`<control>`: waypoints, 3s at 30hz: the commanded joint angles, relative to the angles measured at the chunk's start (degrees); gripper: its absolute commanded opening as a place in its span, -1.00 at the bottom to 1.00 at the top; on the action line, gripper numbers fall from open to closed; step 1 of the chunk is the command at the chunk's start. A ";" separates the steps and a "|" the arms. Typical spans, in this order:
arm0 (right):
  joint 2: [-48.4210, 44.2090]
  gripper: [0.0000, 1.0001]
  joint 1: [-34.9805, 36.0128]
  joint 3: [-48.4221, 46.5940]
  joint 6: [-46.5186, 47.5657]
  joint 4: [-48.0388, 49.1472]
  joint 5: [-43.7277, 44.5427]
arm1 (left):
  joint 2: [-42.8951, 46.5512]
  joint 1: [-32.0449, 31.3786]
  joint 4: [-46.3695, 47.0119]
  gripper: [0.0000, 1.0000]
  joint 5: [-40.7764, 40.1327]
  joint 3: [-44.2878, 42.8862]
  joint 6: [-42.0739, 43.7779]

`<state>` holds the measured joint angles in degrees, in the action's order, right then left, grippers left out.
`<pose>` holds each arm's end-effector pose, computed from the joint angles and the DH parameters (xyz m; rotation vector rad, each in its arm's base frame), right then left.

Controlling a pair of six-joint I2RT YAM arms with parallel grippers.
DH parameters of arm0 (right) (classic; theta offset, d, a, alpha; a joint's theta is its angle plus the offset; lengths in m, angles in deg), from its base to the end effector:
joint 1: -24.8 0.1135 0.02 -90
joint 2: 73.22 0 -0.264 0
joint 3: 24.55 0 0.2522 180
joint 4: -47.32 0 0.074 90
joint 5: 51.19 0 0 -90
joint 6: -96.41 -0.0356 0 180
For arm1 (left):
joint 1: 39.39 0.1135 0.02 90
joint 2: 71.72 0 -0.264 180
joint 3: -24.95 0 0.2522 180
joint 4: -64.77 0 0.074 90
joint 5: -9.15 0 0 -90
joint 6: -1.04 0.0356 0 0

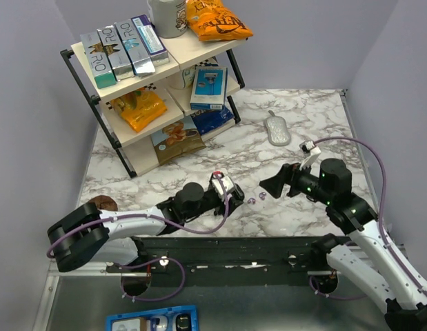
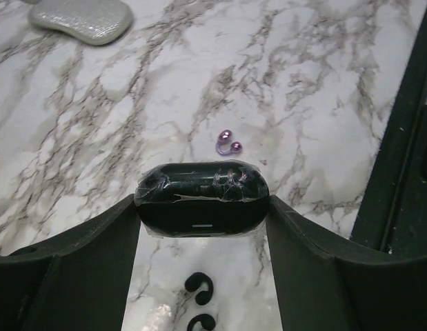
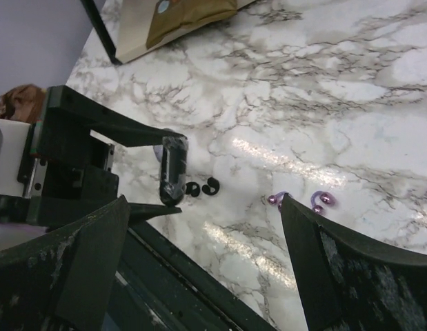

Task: Insert the wireless bluetooth earbuds into the charging case
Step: Pick up the charging case at the center of the board, then open the charging case.

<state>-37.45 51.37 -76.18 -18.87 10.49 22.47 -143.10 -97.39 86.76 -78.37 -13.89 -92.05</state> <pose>0.1291 0.0758 0.2980 -0.2215 2.0114 0.8654 0.1344 -0.2179 0.2080 0.8712 1.6056 -0.8054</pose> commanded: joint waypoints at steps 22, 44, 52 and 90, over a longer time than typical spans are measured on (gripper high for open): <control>15.64 0.98 11.14 -4.76 7.26 -0.75 -8.53 | 4.05 -12.49 8.64 -1.00 -6.61 4.08 11.35; 18.29 0.97 12.02 -5.46 5.94 -1.89 -3.18 | 4.14 -14.60 10.04 -1.00 -9.42 4.95 12.85; 17.32 0.97 12.10 -4.76 5.41 -2.24 -1.77 | 5.72 -15.04 9.69 -1.00 -10.92 5.74 13.02; 14.77 0.39 12.02 -2.04 0.84 5.40 -6.69 | 6.42 -16.18 11.27 -1.00 -16.37 5.75 11.88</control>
<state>-23.40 63.10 -79.48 -16.77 14.38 17.51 -136.65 -113.04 95.18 -93.56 -7.00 -79.99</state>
